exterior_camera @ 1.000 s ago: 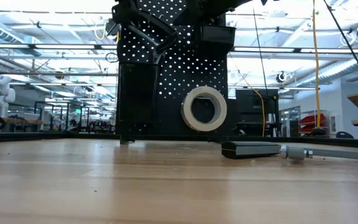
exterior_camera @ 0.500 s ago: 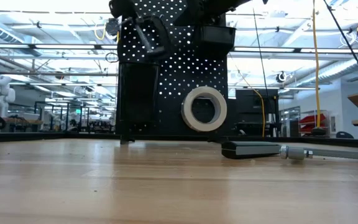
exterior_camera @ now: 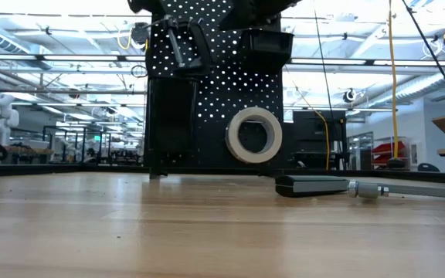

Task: Hang tools onto peg board
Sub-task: Hang the clamp on the pegboard

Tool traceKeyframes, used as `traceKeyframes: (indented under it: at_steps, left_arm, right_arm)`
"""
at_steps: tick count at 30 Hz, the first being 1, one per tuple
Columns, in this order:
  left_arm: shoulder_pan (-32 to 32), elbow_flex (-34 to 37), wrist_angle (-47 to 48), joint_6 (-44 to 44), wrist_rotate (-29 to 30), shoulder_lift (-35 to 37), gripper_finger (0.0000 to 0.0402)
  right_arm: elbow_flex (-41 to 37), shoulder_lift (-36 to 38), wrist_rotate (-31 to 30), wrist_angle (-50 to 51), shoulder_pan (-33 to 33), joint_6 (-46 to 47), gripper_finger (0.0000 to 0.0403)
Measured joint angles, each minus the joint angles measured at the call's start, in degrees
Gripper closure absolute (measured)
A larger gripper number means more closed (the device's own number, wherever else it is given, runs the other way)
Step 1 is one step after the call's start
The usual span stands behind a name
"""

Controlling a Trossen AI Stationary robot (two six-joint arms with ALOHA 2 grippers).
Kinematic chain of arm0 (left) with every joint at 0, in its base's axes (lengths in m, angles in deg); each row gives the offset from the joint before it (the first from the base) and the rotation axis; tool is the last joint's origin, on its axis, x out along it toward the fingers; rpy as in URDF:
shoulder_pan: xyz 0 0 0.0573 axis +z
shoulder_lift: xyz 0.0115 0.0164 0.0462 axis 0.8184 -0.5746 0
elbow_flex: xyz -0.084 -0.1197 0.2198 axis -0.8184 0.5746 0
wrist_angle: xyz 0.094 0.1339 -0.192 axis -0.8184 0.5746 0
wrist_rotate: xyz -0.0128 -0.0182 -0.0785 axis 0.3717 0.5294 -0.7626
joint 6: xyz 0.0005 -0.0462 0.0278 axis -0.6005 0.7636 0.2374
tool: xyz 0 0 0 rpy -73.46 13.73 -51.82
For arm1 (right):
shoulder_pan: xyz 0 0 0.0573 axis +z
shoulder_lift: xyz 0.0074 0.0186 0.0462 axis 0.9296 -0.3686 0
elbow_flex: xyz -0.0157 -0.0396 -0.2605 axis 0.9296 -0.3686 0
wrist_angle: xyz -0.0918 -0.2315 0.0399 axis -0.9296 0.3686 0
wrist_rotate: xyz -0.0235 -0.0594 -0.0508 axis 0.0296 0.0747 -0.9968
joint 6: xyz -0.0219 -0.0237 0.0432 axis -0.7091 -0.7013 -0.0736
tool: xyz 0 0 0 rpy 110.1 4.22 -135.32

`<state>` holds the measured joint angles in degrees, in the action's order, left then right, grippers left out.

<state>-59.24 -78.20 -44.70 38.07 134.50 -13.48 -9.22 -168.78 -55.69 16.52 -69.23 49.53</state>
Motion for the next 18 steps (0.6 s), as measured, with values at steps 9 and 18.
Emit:
traceKeyframes:
  at_steps: [9, 18]
  left_arm:
    - [-4.09, 0.02, 4.93, 12.12, -0.73, 8.58, 0.0185]
    - [-6.37, 0.39, 14.31, 23.2, -3.58, 9.8, 0.0185]
  right_arm:
    - [-0.02, 0.74, -2.89, -0.8, 3.36, -2.17, 0.0403]
    - [-0.02, 0.81, -5.58, -0.63, 6.81, -1.65, 0.0403]
